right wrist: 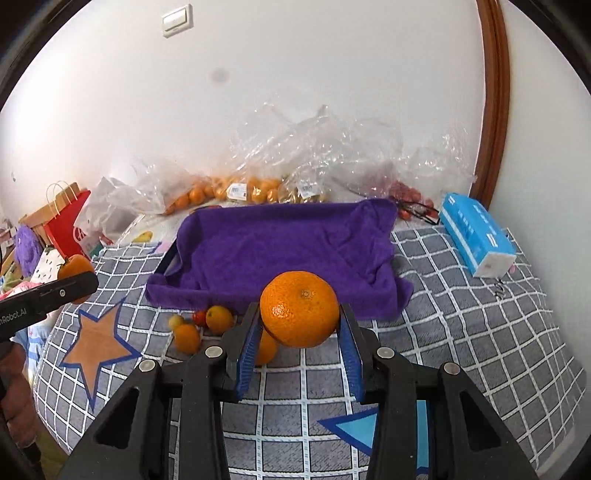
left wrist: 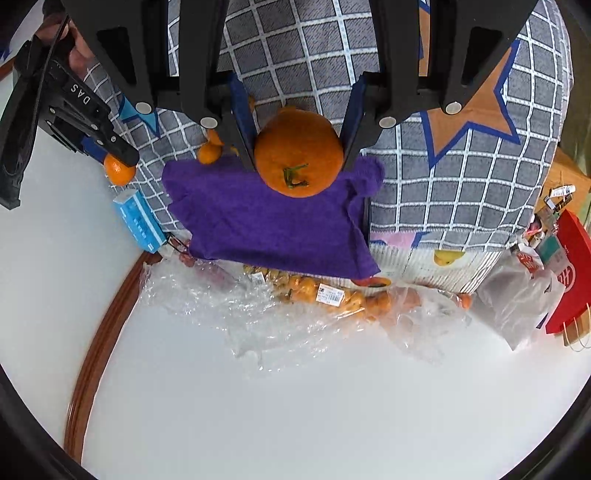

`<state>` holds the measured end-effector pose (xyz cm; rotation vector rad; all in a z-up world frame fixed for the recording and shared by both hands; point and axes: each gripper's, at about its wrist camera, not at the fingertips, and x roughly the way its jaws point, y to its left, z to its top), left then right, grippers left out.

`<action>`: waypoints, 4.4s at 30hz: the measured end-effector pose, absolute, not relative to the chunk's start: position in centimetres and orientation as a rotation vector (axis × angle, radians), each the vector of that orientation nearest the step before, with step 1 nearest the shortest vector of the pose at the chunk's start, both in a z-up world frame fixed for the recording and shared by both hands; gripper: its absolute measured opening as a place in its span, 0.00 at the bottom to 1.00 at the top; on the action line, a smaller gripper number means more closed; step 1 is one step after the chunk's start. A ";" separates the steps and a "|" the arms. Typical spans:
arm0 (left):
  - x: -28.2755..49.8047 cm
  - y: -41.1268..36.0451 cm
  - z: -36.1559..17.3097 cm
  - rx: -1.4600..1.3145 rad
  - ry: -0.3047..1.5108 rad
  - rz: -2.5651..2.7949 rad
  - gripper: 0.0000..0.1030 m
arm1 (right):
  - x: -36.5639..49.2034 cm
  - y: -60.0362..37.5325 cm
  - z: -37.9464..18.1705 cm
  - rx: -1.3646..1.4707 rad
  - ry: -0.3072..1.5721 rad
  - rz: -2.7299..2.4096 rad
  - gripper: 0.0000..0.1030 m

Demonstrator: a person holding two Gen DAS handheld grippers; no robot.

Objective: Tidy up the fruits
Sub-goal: 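Close left gripper on the tangerine while right gripper closes on the orange, lift both, then carry both fruits over the purple towel and open both grippers, then raise both open tools away from the towel, then move left tool to a small yellow-green fruit while right tool moves to an oval orange fruit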

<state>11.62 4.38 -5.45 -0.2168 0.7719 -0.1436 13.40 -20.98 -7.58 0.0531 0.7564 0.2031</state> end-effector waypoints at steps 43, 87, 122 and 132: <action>31.4 1.6 -14.7 -0.206 0.935 -0.140 0.40 | 31.8 -20.9 -18.3 0.057 0.877 0.161 0.40; 12.6 1.6 -7.2 -0.111 0.810 -0.086 0.60 | 13.6 -21.2 -8.8 -0.039 0.820 0.064 0.87; 12.6 5.8 -17.7 -0.072 0.886 -0.018 0.56 | 18.0 -20.9 -16.9 0.123 0.932 0.203 0.45; 12.6 5.5 -17.6 -0.055 0.892 -0.030 0.60 | 21.5 -19.3 -18.7 0.152 0.994 0.198 0.45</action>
